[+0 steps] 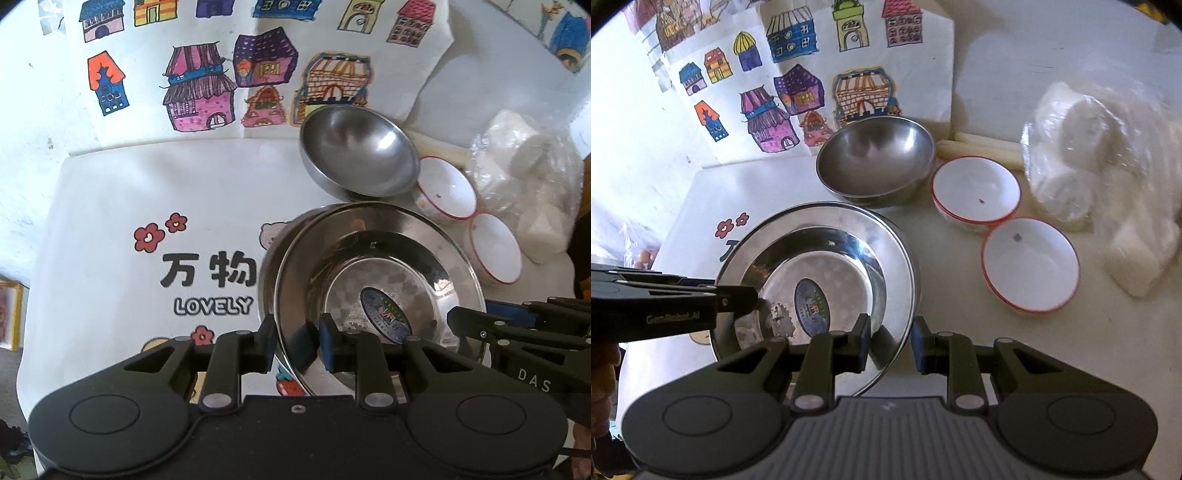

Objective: Organize plates and bowls
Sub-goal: 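Lift the small labelled plate with both grippers onto the plate stack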

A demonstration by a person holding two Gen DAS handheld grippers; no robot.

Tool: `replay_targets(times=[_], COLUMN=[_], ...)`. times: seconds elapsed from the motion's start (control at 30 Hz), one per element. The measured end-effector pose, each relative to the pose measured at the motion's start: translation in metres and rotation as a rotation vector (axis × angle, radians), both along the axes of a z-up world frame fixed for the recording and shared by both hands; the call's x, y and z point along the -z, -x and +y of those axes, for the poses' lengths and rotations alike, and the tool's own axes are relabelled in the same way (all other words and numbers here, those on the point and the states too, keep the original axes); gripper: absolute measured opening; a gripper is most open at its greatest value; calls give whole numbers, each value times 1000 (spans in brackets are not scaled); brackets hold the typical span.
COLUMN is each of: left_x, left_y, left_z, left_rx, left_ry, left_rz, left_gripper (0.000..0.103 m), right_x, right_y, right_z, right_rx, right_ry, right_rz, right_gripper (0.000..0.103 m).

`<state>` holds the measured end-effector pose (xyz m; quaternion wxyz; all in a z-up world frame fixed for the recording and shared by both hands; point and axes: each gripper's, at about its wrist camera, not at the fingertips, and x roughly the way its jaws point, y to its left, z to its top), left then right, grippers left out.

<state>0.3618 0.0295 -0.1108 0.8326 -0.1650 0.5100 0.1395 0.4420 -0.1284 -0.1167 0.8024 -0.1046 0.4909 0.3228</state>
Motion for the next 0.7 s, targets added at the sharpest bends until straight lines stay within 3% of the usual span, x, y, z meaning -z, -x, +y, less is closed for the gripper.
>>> replay_targets(times=[0.7], left_x=[18], left_y=[-18], left_z=[8], left_rx=[0], left_ry=[-48], left_rz=[75], left_gripper=[30], right_x=[15], right_y=[-13], right_z=[21], right_rx=[-35], right_ry=[41], right_rz=[18], right_gripper=[27])
